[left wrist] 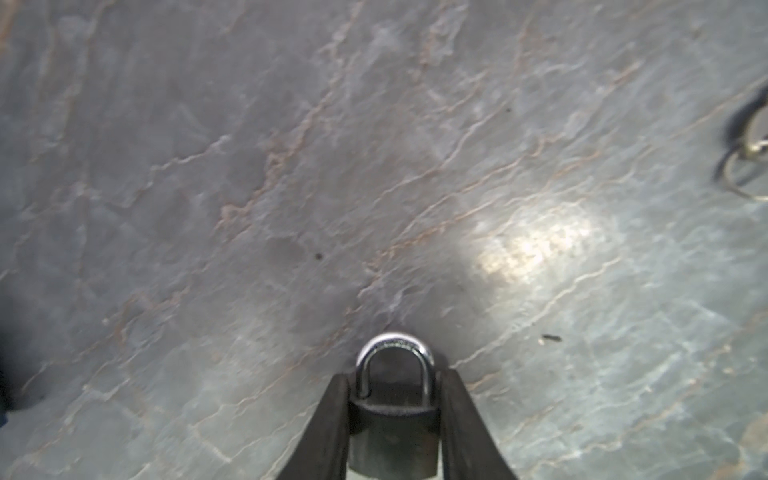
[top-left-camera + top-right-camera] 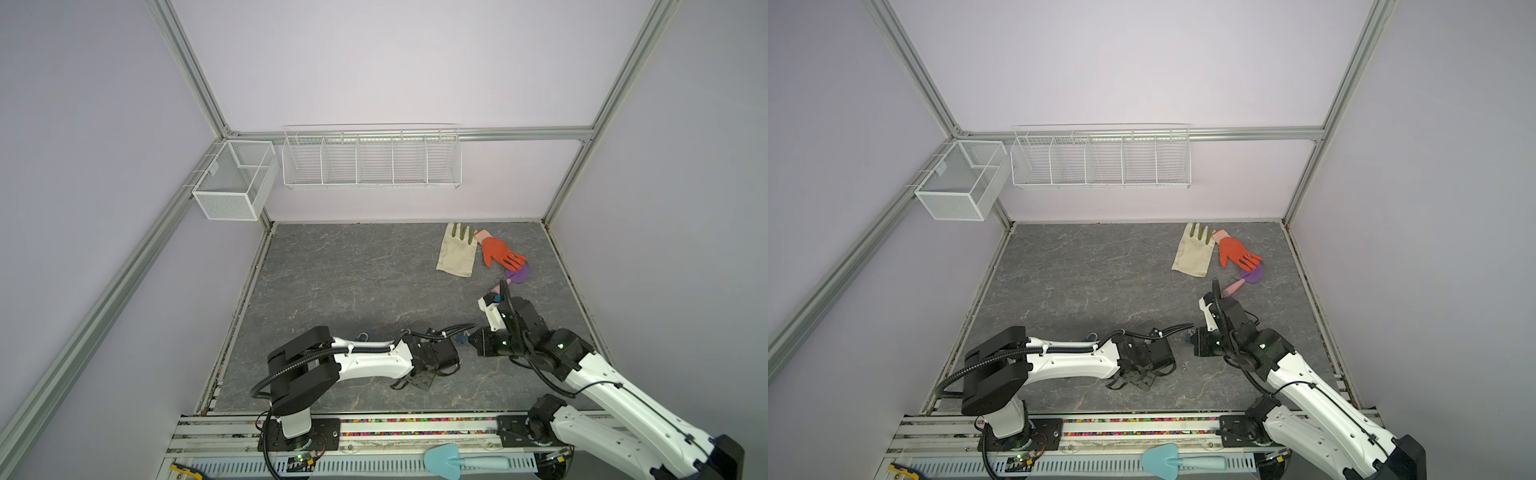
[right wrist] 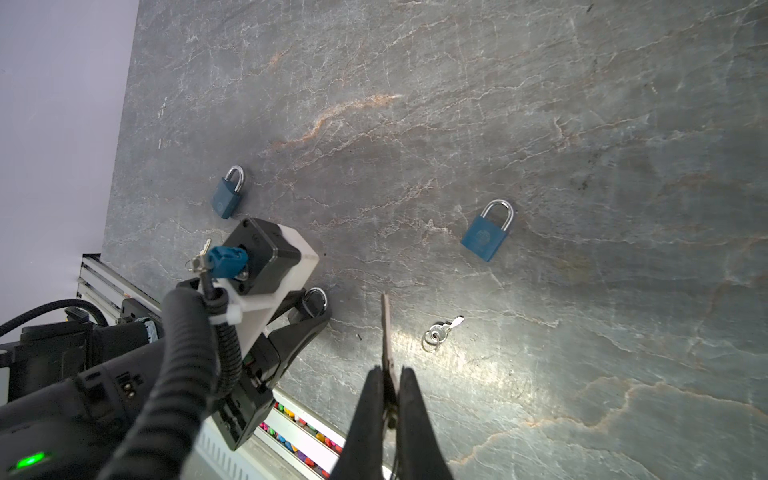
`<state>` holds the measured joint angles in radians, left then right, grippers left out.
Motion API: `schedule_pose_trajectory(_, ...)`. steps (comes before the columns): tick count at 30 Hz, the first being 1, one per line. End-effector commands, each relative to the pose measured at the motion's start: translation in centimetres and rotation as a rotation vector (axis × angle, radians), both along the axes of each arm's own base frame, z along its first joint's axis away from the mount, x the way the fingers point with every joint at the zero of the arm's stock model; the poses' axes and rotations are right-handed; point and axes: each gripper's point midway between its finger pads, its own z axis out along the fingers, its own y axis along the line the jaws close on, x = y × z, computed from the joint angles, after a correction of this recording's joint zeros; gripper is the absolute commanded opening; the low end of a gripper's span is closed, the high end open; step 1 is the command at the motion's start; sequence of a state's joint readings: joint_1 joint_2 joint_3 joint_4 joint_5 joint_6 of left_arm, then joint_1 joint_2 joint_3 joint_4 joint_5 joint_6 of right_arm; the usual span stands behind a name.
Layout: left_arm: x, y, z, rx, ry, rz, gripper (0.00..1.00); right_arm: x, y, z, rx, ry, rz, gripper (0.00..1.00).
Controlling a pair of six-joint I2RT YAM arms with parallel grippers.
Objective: Unlock with the key
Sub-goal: 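Lift the black padlock with the left gripper while the right brings the key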
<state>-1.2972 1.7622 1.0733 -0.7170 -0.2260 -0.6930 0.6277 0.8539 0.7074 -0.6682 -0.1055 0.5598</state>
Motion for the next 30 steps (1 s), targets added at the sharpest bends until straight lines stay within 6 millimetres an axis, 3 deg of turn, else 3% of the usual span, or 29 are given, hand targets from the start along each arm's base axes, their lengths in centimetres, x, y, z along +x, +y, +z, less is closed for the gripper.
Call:
schedule_pose_trajectory(1,1.0,1.1,1.6,-0.023,-0.029,0.129,0.22,-0.1,-0.3,0.6,-0.010,-0.028,0.019,0.06)
schedule_pose_trajectory(10,4.6,2.7,6.7,-0.307,-0.012,0.477,0.16,0.3,1.0,2.2,-0.032,-0.080,0.084,0.06)
schedule_pose_trajectory(19,9.0,5.5,14.1,-0.909,-0.050,0.872,0.11,0.4,6.7,3.5,-0.029,-0.155,0.177,0.07)
schedule_pose_trajectory(22,9.7,6.5,16.0,-1.011,-0.060,0.945,0.11,0.4,8.3,3.6,-0.008,-0.156,0.165,0.07)
schedule_pose_trajectory(24,9.9,6.6,16.7,-1.056,-0.056,0.978,0.11,0.3,9.3,3.3,-0.003,-0.150,0.162,0.06)
schedule_pose_trajectory(25,10.1,6.6,17.0,-1.080,-0.045,0.998,0.11,0.5,10.3,4.5,0.023,-0.170,0.162,0.06)
schedule_pose_trajectory(30,10.7,5.8,17.7,-1.194,0.032,1.068,0.10,0.6,12.5,5.7,0.010,-0.227,0.169,0.06)
